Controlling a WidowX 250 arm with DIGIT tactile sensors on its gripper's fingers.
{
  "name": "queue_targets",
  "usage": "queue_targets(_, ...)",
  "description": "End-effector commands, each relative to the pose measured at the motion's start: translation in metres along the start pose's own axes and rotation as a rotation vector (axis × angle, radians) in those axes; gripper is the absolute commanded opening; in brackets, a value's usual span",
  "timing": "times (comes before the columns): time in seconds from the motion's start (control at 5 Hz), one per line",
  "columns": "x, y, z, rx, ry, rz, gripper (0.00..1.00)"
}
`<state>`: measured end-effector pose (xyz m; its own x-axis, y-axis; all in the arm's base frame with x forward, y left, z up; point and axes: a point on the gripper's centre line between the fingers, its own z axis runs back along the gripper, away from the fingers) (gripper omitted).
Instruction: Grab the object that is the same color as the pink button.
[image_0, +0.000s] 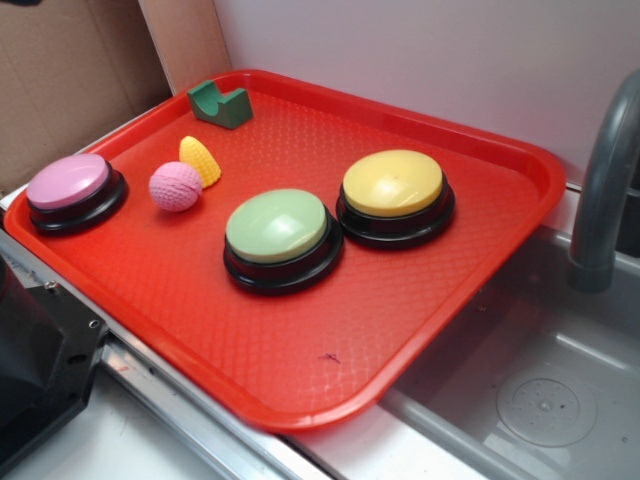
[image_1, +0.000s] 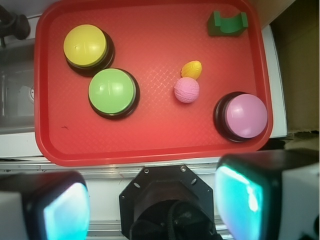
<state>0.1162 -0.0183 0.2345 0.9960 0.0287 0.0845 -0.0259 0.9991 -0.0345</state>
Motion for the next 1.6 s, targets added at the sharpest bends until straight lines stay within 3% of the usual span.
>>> queue_targets(0.0, 0.000, 0.000, 0.000, 0.000, 0.000, 0.000, 1.00)
queue_targets(0.2, 0.028, 0.047, -0.051, 0.029, 0.103, 0.188, 1.00)
queue_targets(0.4, 0.048, 0.064, -0.093, 0.141, 0.035, 0.352, 1.00)
queue_targets(0.6, 0.064, 0.076, -0.119, 0.144, -0.028, 0.420, 1.00)
queue_targets(0.8, 0.066, 0.091, -0.154, 0.113, -0.087, 0.469, 1.00)
queue_targets(1.0, 0.071, 0.083, -0.184, 0.044, -0.069, 0.433, 1.00)
queue_targets(1.4, 0.084, 0.061, -0.217, 0.025, -0.016, 0.344, 1.00)
